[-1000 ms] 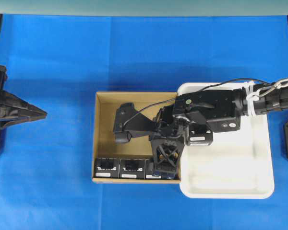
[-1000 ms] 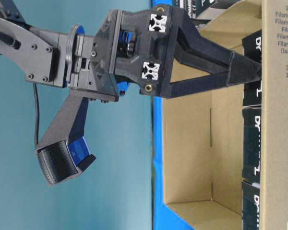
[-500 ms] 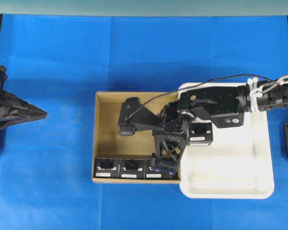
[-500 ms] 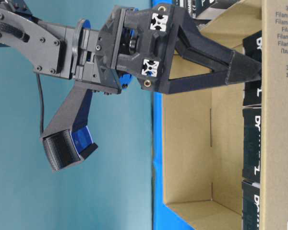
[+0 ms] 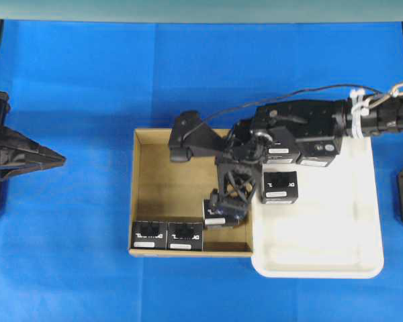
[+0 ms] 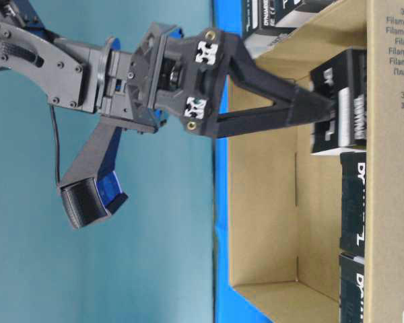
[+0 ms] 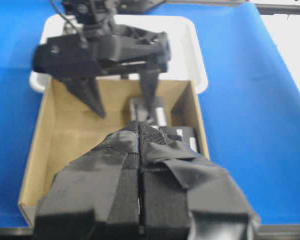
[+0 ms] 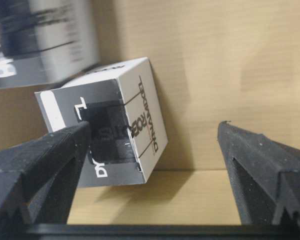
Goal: Pick the box from inside the cardboard box.
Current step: 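Close the right gripper on the box and lift it, then set the box down in the middle of the cardboard box and release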
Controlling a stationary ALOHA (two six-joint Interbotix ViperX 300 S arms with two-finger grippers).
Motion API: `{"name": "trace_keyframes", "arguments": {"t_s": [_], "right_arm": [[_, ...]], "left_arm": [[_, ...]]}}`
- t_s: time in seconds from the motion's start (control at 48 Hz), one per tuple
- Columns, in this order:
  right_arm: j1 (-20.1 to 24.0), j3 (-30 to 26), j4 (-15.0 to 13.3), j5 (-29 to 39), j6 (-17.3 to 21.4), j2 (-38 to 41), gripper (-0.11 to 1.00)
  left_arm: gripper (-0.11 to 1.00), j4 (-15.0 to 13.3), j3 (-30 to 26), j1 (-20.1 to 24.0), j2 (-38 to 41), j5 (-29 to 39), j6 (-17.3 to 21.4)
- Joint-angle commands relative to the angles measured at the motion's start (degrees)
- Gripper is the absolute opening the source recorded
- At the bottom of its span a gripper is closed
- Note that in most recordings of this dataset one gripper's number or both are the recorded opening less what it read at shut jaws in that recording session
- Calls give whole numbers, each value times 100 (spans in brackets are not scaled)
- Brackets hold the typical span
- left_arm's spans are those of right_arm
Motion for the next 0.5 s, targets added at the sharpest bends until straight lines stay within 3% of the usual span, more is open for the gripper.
{"name": "trace_keyframes", "arguments": {"t_s": [0.0, 0.479], "right_arm": [[-149, 53, -158, -9, -9, 26, 99], [-624, 167, -343, -26, -9, -18, 99]], "left_arm": [[-7, 9, -167, 9, 26, -53, -9], [-7, 9, -167, 9, 26, -53, -9]]}}
